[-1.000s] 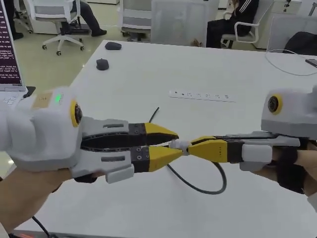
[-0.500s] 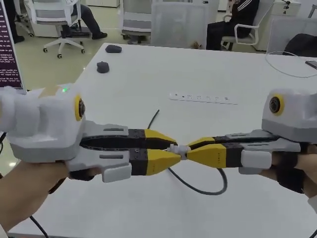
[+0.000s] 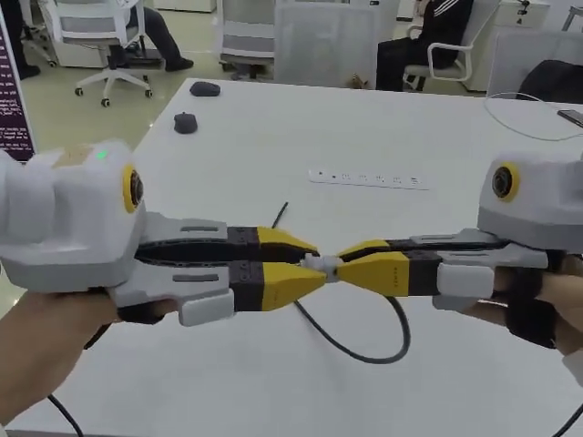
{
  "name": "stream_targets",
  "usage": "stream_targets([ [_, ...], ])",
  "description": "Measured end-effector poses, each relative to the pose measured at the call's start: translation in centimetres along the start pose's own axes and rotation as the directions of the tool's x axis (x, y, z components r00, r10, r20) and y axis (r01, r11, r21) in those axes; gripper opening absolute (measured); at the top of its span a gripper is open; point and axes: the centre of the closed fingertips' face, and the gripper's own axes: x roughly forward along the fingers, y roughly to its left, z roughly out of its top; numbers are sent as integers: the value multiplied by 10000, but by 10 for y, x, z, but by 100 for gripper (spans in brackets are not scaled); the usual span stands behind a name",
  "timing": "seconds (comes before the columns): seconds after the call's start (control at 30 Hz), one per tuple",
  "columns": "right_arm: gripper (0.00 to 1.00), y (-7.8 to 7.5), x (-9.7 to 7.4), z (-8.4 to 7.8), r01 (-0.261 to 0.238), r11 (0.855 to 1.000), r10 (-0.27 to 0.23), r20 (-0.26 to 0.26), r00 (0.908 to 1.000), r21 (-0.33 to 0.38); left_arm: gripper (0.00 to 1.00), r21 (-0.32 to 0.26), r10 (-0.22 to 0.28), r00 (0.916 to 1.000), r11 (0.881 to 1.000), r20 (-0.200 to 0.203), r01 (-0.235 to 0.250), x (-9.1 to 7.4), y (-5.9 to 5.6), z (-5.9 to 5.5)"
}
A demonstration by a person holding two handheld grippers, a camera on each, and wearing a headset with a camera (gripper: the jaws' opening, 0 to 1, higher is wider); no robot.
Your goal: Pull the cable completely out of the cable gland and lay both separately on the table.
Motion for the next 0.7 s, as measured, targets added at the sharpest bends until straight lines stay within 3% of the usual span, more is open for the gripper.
stream_targets([
  [0.13, 11, 5, 3, -2, -84, 9998, 79, -295, 9995, -166, 14, 614, -150, 9996, 9980, -221, 163, 0, -5, 0],
  [0.23, 10, 9, 3, -5, -127, 9898, 26, -710, 9975, -1416, 15, 669, -242, 9997, 9975, -85, 247, -1, -9, -2],
  [0.33, 9, 8, 3, -4, -30, 9933, -36, -568, 9984, -1156, 16, 753, -130, 9999, 9971, 5, 129, -3, -7, 0],
  [0.5, 10, 9, 3, -3, -127, 9958, 93, -376, 9992, -908, 18, 365, -243, 9997, 9990, 68, 240, -5, -5, 0],
  [0.7, 10, 9, 0, -1, -234, 9993, 229, -176, 9996, -290, 16, 636, -301, 9995, 9975, 21, 299, -4, -6, 1],
])
